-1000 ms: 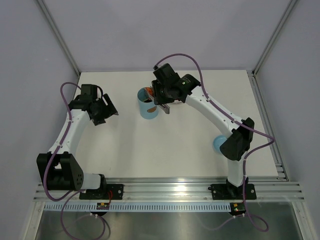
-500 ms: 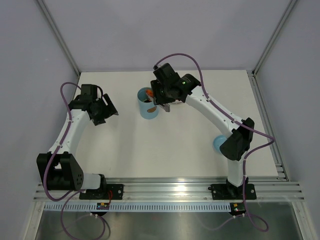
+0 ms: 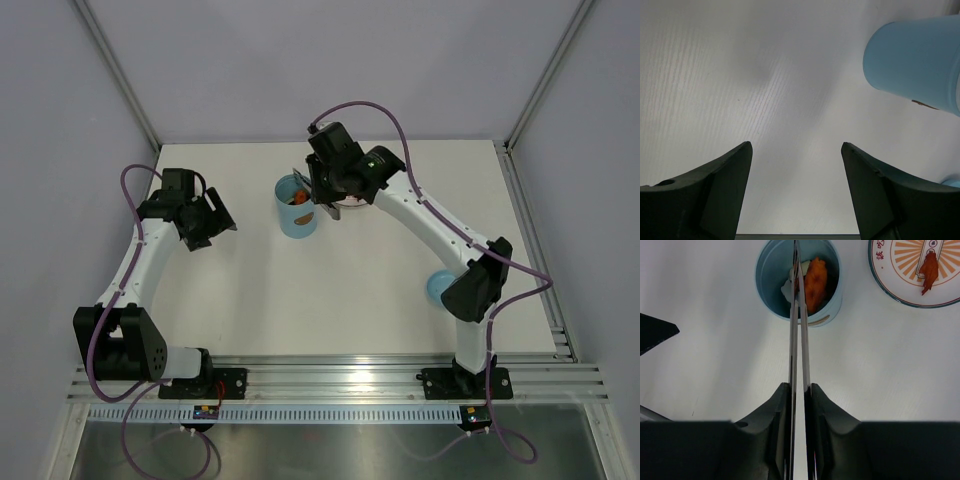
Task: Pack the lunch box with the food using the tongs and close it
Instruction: Place the fake food in the packing box, then place the clamp at the center of the board.
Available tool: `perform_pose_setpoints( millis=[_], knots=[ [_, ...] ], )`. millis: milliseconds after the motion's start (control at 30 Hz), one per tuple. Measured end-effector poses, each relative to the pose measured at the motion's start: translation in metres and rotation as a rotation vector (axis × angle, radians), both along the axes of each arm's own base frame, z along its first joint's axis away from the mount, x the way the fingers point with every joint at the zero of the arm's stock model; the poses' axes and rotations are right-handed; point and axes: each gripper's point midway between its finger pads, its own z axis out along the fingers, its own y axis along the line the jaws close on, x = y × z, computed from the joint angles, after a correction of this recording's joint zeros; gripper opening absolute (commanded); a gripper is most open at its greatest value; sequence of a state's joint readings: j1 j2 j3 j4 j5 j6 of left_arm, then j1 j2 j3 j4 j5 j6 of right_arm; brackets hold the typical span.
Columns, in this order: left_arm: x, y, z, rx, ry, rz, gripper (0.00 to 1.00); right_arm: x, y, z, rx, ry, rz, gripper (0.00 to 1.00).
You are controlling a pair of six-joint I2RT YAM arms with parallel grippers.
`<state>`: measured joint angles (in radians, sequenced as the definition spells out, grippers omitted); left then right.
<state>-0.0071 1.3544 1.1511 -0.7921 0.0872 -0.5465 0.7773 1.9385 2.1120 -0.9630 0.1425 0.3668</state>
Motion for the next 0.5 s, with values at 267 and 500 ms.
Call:
perform_pose_setpoints(
  millis=[267,500],
  knots=[
    [0.0,0.0,0.0,0.0,0.0,0.0,0.76,-0.003,-0.025,0.034,0.019,-0.109,-0.061,0.22],
    [0.0,0.0,0.0,0.0,0.0,0.0,0.76,-0.013,-0.097,0.067,-0.049,-0.26,-0.252,0.23]
  ],
)
